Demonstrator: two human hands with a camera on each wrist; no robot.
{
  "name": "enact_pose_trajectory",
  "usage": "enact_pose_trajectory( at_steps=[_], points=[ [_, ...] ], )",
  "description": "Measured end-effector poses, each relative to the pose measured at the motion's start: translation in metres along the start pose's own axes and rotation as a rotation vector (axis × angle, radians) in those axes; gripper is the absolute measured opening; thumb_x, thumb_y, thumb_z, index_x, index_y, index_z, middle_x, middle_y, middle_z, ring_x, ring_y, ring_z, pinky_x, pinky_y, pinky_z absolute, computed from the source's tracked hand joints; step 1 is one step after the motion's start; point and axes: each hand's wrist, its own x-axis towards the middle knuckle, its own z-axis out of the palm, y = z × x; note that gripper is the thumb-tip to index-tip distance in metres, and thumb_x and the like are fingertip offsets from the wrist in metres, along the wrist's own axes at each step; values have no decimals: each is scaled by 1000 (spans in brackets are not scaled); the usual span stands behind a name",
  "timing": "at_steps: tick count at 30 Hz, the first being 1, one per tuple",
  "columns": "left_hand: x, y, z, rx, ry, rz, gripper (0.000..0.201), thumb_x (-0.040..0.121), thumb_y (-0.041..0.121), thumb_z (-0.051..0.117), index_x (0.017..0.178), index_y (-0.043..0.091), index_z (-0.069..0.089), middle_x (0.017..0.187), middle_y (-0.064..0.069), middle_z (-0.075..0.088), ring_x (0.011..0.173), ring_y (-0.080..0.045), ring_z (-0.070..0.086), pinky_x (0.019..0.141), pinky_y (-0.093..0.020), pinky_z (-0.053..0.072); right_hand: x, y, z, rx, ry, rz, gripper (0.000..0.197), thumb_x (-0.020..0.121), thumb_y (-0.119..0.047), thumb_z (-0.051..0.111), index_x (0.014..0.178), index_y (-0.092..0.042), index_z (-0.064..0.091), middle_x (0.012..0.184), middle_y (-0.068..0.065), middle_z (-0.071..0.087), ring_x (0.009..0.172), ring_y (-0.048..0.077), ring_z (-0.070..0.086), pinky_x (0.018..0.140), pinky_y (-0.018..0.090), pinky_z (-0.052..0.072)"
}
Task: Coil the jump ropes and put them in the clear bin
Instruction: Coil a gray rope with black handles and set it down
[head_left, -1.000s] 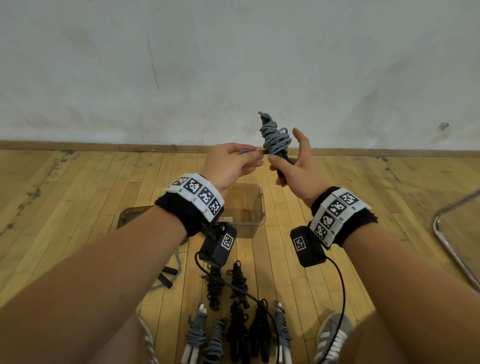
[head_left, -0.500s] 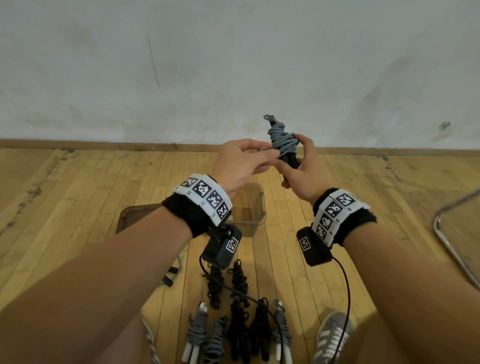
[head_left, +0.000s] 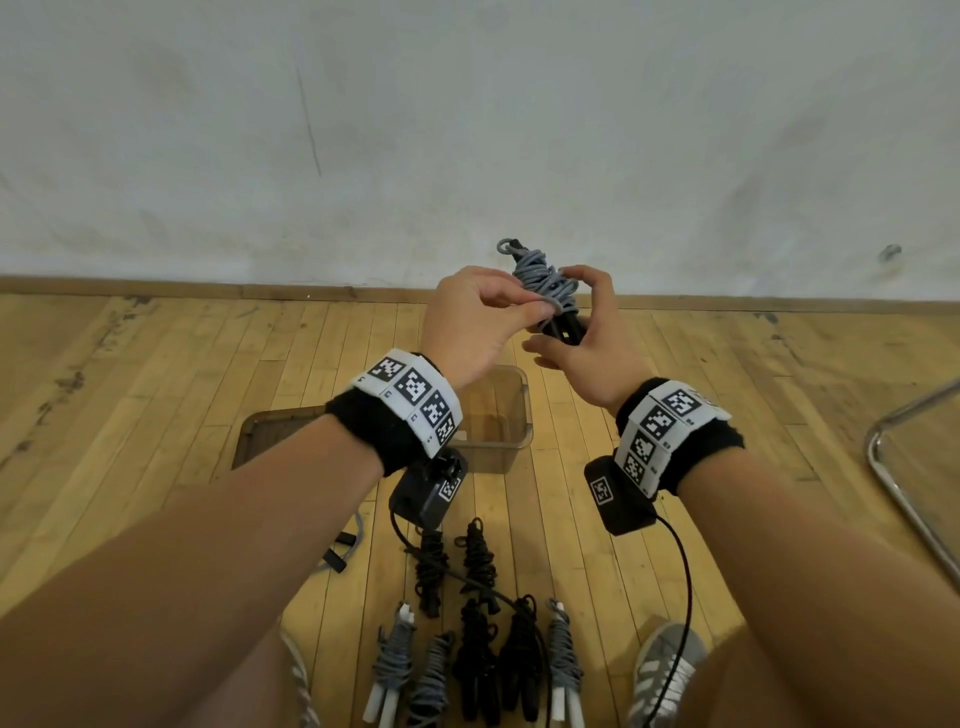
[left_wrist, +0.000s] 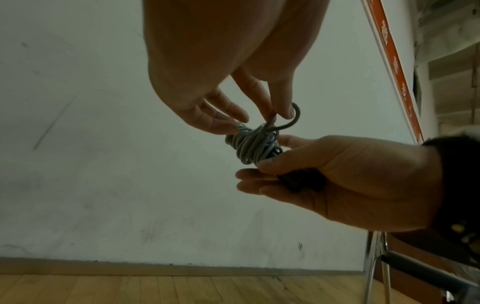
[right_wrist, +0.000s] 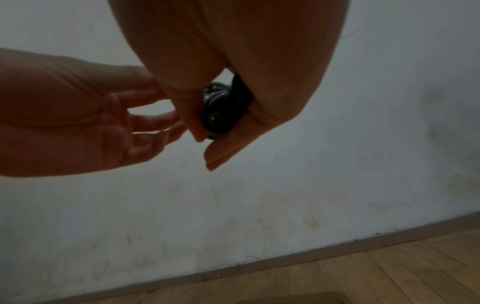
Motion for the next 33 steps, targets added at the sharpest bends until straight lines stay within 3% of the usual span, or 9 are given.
enact_pose_trajectory(
  at_steps=[3,6,8,11,15,19,23,27,33],
  points=[
    [0,-4,1,9,31,15,8,78,21,88,82,22,81,105,10,72,97,3,66,80,-3,45,-3,-2,1,19,-32,-26,69,94,-3,66,142,-35,28,114,5,68,79,24,77,78,50,63],
    [-1,-6,4,21,27,28,9,79,18,88,78,20,79,104,9,74,98,4,66,80,0,41,-3,-5,-1,22,-53,-2,77,96,-1,65,153,-33,24,120,-8,59,77,24,77,73,41,65],
    [0,-8,5,38,19,22,10,80,19,87,77,17,78,105,10,75,99,5,66,81,3,39,-1,-4,-4,21,-52,27,82,96,-1,65,156,-34,20,126,-4,58,77,23,77,70,36,64],
    [1,-9,7,40,10,4,8,81,20,86,80,16,79,107,12,74,101,6,66,81,4,38,-1,0,-6,-53,-30,6,83,94,-4,65,155,-36,19,134,1,58,72,22,77,69,43,64],
    [3,-10,6,17,7,-25,13,81,19,86,75,25,77,103,13,73,92,7,67,78,-3,46,-5,-1,-3,-135,-97,-19,83,93,-4,66,156,-33,20,129,-1,58,68,21,76,68,50,63],
    [5,-10,4,19,-11,-37,13,80,18,87,75,22,76,95,10,74,84,-3,71,80,-19,57,-6,-4,-2,-163,-105,-63,83,92,2,65,157,-30,24,130,-1,53,66,23,74,61,44,63],
    [5,-12,0,11,-7,-72,16,78,19,89,71,22,75,88,8,76,82,-9,73,84,-34,61,-6,-4,0,-216,-118,-81,78,93,-7,64,155,-33,25,120,-3,60,63,20,73,55,32,61],
    [6,-12,-5,27,-7,-82,17,78,20,89,69,22,74,84,8,77,83,-8,74,84,-33,61,-9,-10,3,-151,-106,-17,57,103,-27,49,155,-35,27,94,-2,66,62,15,67,51,22,51],
    [5,-8,-7,71,-21,-99,18,80,22,88,73,19,71,85,1,77,76,-5,71,72,-24,56,-11,-10,4,-76,-86,-29,41,110,-38,31,151,-37,37,106,3,65,75,18,66,49,24,50]
  ],
)
